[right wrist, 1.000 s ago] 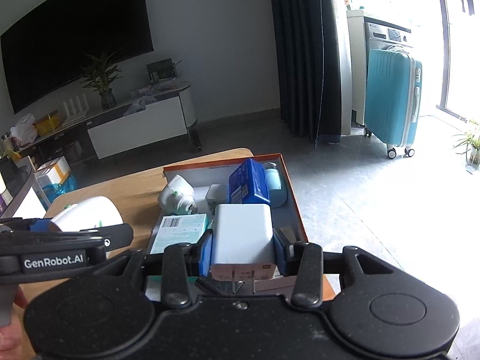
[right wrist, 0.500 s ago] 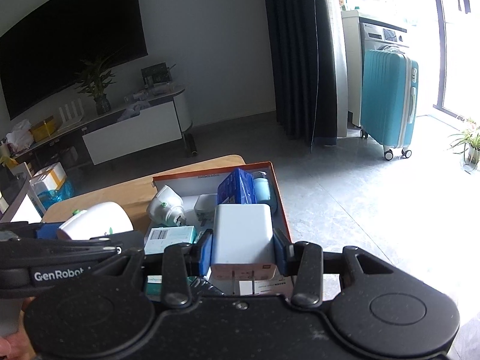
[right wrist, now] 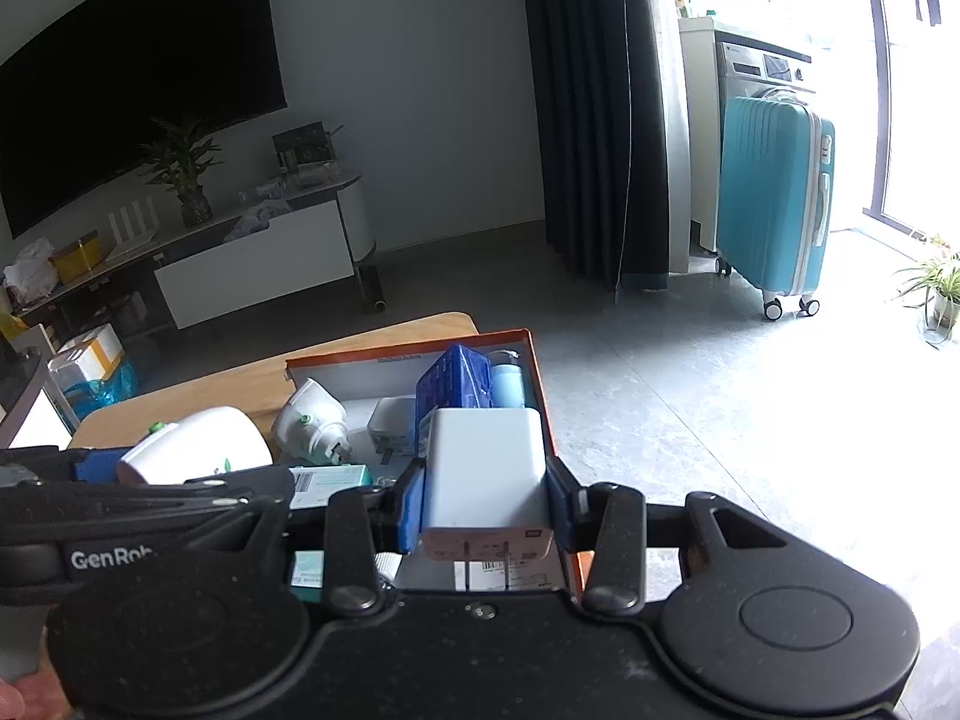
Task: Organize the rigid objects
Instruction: 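Carry the socket adapter with the left tool and USB charger with the right tool over the box, then open the right tool to drop the USB charger while the left tool releases the socket adapter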
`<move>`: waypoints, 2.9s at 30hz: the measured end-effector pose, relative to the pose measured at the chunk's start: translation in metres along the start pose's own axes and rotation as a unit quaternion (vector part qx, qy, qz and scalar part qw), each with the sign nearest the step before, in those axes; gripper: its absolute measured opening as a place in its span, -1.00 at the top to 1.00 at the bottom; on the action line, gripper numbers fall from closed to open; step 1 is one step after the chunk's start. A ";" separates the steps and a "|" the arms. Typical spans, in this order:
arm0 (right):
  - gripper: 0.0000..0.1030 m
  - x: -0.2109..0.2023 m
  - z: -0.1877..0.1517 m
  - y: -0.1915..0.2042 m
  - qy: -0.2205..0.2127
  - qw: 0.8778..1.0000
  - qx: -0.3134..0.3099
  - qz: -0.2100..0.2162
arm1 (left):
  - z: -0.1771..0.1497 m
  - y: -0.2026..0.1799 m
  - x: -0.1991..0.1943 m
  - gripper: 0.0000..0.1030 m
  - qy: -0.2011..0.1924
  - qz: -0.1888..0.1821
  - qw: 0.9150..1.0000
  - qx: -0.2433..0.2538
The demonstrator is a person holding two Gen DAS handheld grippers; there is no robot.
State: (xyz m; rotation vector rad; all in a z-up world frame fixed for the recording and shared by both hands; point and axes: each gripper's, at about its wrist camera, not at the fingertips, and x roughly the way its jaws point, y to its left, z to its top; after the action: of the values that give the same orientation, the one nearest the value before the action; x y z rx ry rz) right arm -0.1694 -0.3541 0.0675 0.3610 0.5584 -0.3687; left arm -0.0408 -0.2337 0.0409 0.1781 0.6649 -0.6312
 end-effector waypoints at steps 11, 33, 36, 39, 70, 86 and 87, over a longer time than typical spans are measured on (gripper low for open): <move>0.03 0.011 0.004 -0.003 0.003 1.000 0.000 -0.002 | 0.003 -0.001 0.011 -0.66 0.008 -0.001 1.000 0.000; 0.03 0.034 0.012 -0.009 0.018 1.000 0.007 -0.004 | 0.013 0.000 0.033 -0.66 0.019 -0.010 1.000 -0.002; 0.03 0.038 0.015 -0.010 0.021 1.000 0.007 -0.005 | 0.013 -0.001 0.036 -0.66 0.023 -0.010 1.000 -0.001; 0.03 0.042 0.018 -0.010 0.023 1.000 0.006 -0.004 | 0.013 -0.001 0.039 -0.66 0.026 -0.010 1.000 -0.002; 0.18 0.081 0.043 0.015 0.038 0.998 -0.043 0.037 | 0.013 -0.016 0.067 -0.66 0.045 -0.040 0.998 0.015; 0.04 0.031 0.038 -0.023 -0.012 1.000 0.012 0.002 | 0.022 -0.024 0.055 -0.82 0.030 -0.045 0.999 0.006; 0.03 0.028 0.037 -0.023 -0.013 1.000 0.012 0.002 | 0.022 -0.024 0.052 -0.86 0.029 -0.040 0.999 0.007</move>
State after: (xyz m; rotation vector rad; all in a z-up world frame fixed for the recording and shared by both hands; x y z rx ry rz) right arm -0.1410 -0.3967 0.0755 0.3794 0.5282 -0.3749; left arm -0.0117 -0.2857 0.0260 0.1838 0.7276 -0.7095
